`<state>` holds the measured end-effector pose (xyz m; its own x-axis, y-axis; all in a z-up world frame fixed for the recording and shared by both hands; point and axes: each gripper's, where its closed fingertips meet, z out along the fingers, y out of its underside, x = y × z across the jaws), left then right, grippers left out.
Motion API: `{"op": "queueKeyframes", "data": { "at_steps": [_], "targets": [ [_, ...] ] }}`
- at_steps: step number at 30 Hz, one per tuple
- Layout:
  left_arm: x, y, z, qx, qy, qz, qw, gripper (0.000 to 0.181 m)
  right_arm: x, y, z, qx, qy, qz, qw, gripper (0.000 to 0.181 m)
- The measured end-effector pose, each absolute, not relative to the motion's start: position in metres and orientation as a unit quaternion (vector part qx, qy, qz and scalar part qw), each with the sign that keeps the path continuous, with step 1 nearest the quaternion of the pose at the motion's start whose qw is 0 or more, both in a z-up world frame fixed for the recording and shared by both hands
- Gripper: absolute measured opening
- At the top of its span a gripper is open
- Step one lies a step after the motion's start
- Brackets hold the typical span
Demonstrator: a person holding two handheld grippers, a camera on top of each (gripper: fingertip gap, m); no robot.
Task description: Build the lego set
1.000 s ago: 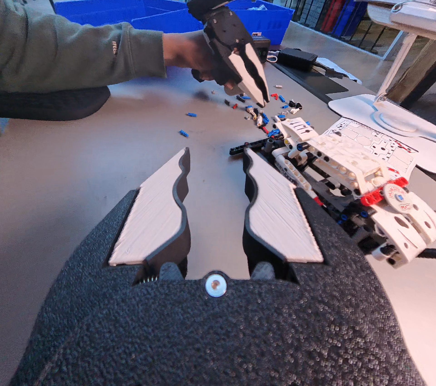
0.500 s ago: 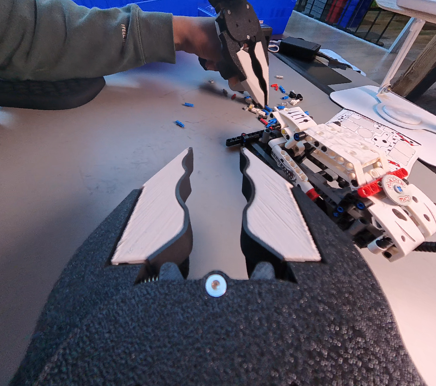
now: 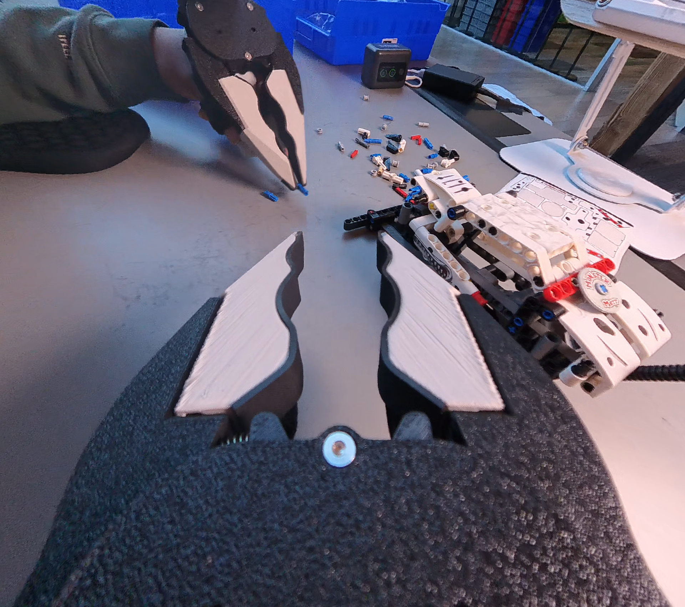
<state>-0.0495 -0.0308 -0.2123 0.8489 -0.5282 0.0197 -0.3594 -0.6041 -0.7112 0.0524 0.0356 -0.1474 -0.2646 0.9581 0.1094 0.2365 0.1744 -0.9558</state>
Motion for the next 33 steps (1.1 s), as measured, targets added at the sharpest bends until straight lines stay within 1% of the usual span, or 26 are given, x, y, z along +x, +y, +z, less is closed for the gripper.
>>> {"op": "queueKeyframes", "data": {
  "at_steps": [6, 10, 13, 16, 18, 21, 27, 30, 33],
  "targets": [
    [-0.049, -0.039, -0.225, -0.893, 0.265, -0.108, 0.347, 0.007, 0.051, 0.040, -0.152, -0.463, -0.658, 0.431, 0.408, 0.045],
    [-0.058, -0.035, -0.212, -0.887, 0.240, -0.123, 0.376, 0.013, 0.050, 0.051, -0.155, -0.478, -0.657, 0.401, 0.423, 0.050],
    [-0.090, -0.020, -0.190, -0.880, 0.162, -0.104, 0.434, 0.015, 0.051, 0.057, -0.156, -0.491, -0.654, 0.387, 0.426, 0.056],
    [-0.148, -0.002, -0.177, -0.880, 0.030, -0.052, 0.471, 0.015, 0.051, 0.059, -0.153, -0.494, -0.649, 0.387, 0.429, 0.058],
    [-0.181, 0.006, -0.181, -0.887, -0.023, -0.022, 0.461, 0.015, 0.051, 0.059, -0.152, -0.492, -0.651, 0.387, 0.429, 0.058],
    [-0.209, 0.015, -0.196, -0.904, -0.041, 0.016, 0.426, 0.014, 0.052, 0.058, -0.153, -0.488, -0.657, 0.380, 0.431, 0.057],
    [-0.211, 0.022, -0.222, -0.930, -0.030, 0.016, 0.366, 0.014, 0.053, 0.058, -0.152, -0.485, -0.659, 0.378, 0.433, 0.056],
    [-0.212, 0.021, -0.225, -0.935, -0.031, 0.020, 0.354, 0.004, 0.053, 0.058, -0.152, -0.485, -0.660, 0.378, 0.432, 0.056],
    [-0.212, 0.021, -0.225, -0.935, -0.019, 0.030, 0.353, 0.004, 0.053, 0.058, -0.154, -0.484, -0.663, 0.375, 0.431, 0.056]
  ]
}}
